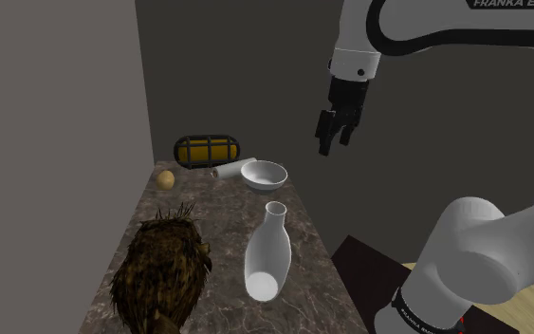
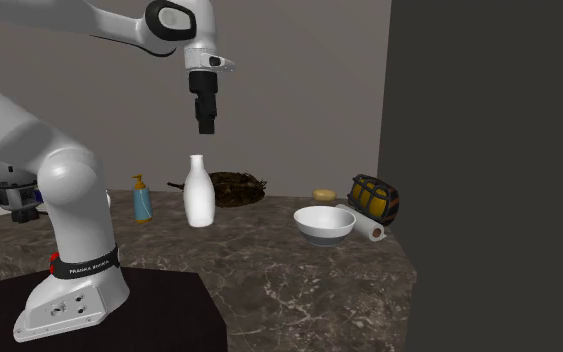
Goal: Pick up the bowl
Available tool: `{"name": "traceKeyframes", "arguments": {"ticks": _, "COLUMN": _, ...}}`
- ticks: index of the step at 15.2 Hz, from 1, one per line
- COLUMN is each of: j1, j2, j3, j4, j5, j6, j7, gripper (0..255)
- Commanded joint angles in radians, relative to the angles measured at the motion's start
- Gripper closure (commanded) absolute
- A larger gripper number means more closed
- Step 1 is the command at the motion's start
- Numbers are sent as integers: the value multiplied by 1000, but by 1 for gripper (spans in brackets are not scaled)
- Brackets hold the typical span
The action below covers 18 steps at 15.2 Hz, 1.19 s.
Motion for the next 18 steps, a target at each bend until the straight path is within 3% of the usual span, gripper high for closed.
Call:
{"name": "traceKeyframes", "arguments": {"ticks": 1, "j1": 0, "j2": 0, "j3": 0, "j4": 0, "j5": 0, "j6": 0, "j7": 0, "gripper": 0}}
{"name": "traceKeyframes", "arguments": {"ticks": 9, "j1": -21, "j2": 254, "j3": -3, "j4": 10, "j5": -42, "j6": 261, "j7": 4, "gripper": 0}}
{"name": "traceKeyframes", "arguments": {"ticks": 18, "j1": -48, "j2": 584, "j3": -5, "j4": 132, "j5": -99, "j6": 489, "j7": 25, "gripper": 0}}
